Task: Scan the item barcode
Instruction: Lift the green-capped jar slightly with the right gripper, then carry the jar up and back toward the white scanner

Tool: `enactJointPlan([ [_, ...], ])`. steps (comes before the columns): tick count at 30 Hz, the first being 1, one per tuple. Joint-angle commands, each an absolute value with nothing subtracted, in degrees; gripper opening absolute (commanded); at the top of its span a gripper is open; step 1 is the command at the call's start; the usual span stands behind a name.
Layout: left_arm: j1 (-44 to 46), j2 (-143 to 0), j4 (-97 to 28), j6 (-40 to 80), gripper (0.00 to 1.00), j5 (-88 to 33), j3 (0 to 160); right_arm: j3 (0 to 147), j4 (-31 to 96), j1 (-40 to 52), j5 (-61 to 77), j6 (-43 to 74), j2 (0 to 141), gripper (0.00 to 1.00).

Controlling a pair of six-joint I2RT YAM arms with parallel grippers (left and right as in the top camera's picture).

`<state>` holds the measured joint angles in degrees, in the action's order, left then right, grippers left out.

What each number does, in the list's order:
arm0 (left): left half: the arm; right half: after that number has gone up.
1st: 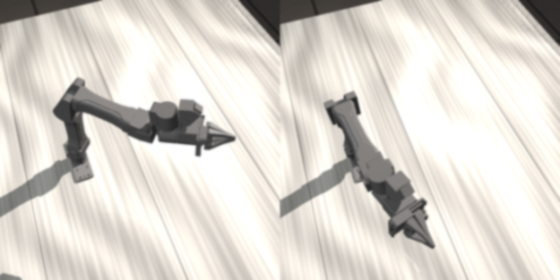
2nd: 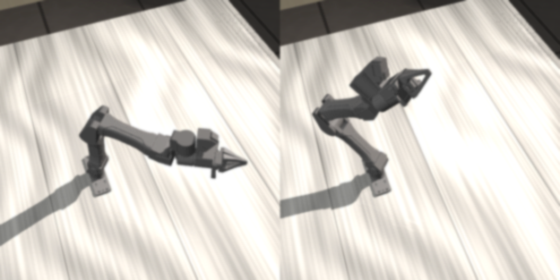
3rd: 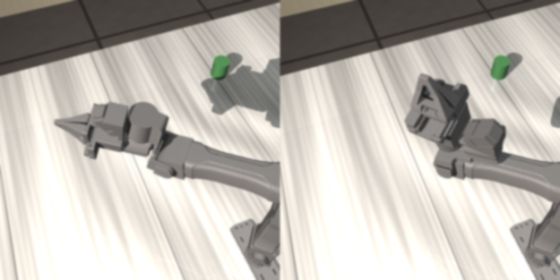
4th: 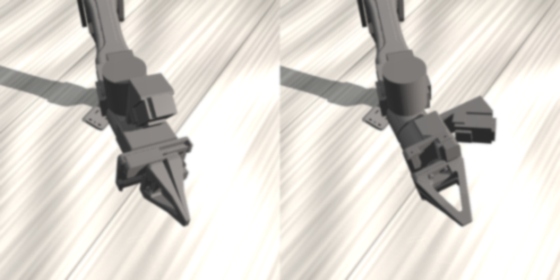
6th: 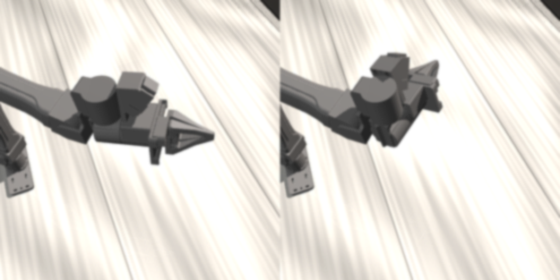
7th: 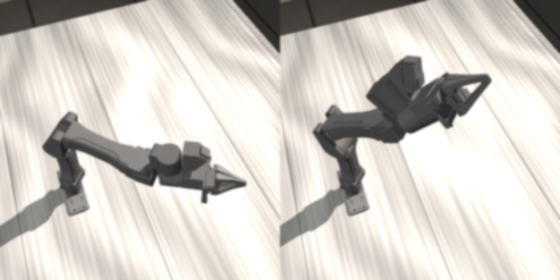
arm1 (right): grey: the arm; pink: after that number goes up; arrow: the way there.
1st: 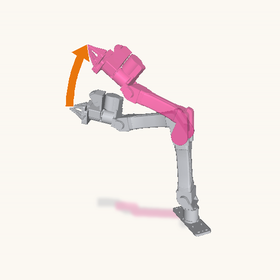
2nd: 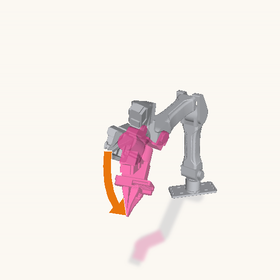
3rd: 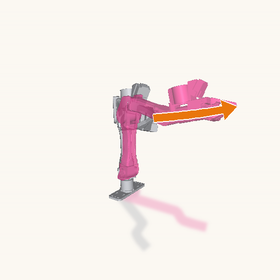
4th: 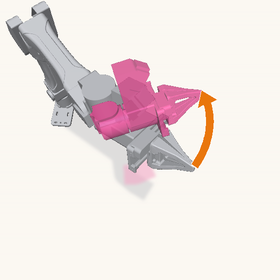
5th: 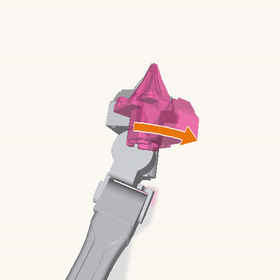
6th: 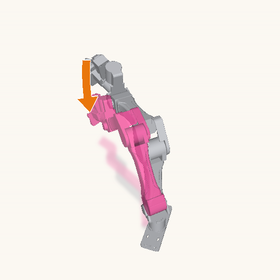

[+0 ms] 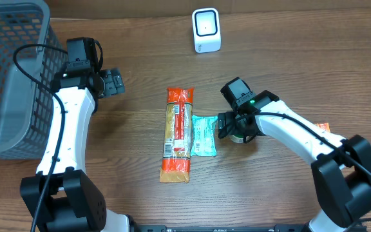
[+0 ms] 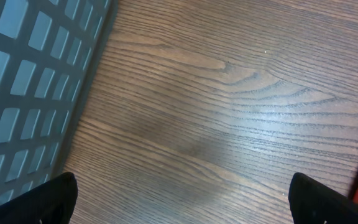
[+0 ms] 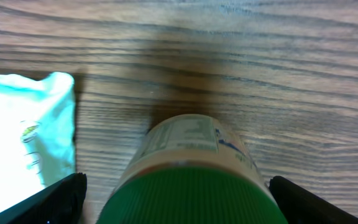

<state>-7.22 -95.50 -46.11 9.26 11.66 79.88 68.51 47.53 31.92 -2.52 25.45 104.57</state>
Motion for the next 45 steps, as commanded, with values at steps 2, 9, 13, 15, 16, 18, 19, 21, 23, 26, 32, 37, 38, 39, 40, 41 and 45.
enactJointPlan([
  [2, -6.98, -95.57, -46.09, 9.41, 1.0, 12.01, 80.79, 69.34, 47.2, 32.21, -3.53, 25.04, 107.55, 0.92],
  [9, -6.98, -95.57, -46.09, 9.41, 1.0, 12.01, 80.77, 69.36, 47.29, 32.1, -3.6, 25.02, 107.85, 0.86],
  [13, -6.98, -95.57, -46.09, 9.41, 1.0, 12.01, 80.79, 69.36, 47.7, 32.01, -3.62, 24.99, 107.85, 0.74],
  [15, -6.98, -95.57, -46.09, 9.41, 1.0, 12.01, 80.77, 69.36, 47.66, 32.01, -3.64, 24.99, 107.85, 0.69],
  [16, -6.98, -95.57, -46.09, 9.43, 1.0, 12.01, 80.77, 69.36, 47.66, 32.01, -3.84, 24.99, 107.85, 0.65],
  [18, -6.98, -95.57, -46.09, 9.41, 1.0, 12.01, 80.77, 69.43, 47.66, 32.01, -4.47, 25.02, 107.85, 0.59],
  [19, -6.98, -95.57, -46.09, 9.43, 1.0, 12.01, 80.77, 69.52, 47.66, 32.01, -4.62, 24.99, 107.85, 0.54],
  [21, -6.98, -95.57, -46.09, 9.41, 1.0, 12.01, 80.79, 69.95, 47.92, 32.01, -4.64, 25.02, 107.85, 0.44],
  [23, -6.98, -95.57, -46.09, 9.41, 1.0, 12.01, 80.77, 71.33, 48.64, 32.01, -4.67, 25.02, 107.81, 0.38],
  [26, -6.98, -95.57, -46.09, 9.43, 1.0, 12.01, 80.77, 75.35, 51.11, 32.01, -4.69, 24.99, 107.7, 0.37],
  [32, -6.98, -95.57, -46.09, 9.43, 1.0, 12.01, 80.79, 87.64, 58.61, 32.03, -4.69, 24.97, 107.7, 0.34],
  [37, -6.98, -95.57, -46.09, 9.41, 1.0, 12.01, 80.77, 103.39, 66.78, 31.31, -3.9, 24.97, 107.7, 0.3],
  [38, -6.98, -95.57, -46.09, 9.41, 1.0, 12.01, 80.77, 107.02, 68.86, 30.79, -3.27, 24.99, 107.72, 0.29],
  [39, -6.98, -95.57, -46.09, 9.41, 1.0, 12.01, 80.79, 110.72, 70.87, 30.11, -2.26, 25.02, 107.72, 0.29],
  [40, -6.98, -95.57, -46.09, 9.41, 1.0, 12.01, 80.77, 114.3, 72.75, 29.32, -0.99, 25.04, 107.72, 0.28],
  [41, -6.98, -95.57, -46.09, 9.41, 1.0, 12.01, 80.77, 118.28, 74.59, 28.25, 0.84, 25.06, 107.72, 0.28],
  [45, -6.98, -95.57, -46.09, 9.43, 1.0, 12.01, 80.77, 127.81, 78.67, 25.26, 4.16, 25.23, 107.83, 0.27],
])
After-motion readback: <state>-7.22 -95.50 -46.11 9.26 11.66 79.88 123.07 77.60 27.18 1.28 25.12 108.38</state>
